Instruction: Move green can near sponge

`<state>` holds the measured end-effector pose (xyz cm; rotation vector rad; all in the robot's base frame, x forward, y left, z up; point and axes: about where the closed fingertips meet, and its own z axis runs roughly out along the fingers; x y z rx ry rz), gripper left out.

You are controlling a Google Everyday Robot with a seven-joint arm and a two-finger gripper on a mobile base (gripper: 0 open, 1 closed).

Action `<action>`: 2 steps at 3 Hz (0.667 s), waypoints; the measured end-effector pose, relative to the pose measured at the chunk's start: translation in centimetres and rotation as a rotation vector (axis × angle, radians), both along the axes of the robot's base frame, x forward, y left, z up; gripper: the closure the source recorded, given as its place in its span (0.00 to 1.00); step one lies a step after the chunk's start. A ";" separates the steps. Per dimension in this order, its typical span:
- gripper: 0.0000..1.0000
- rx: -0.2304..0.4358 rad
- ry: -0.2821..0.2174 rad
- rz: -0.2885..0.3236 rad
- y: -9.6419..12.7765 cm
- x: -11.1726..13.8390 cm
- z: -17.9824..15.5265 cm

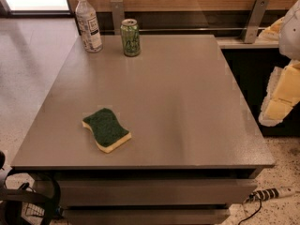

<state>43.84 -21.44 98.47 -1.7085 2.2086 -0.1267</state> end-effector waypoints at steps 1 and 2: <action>0.00 0.016 -0.010 -0.003 0.0 0.5 0.0; 0.00 0.072 -0.044 -0.012 0.0 2.3 -0.1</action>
Offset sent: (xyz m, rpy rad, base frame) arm 0.0473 -0.0020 -0.0062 0.1450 -0.0698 -0.0240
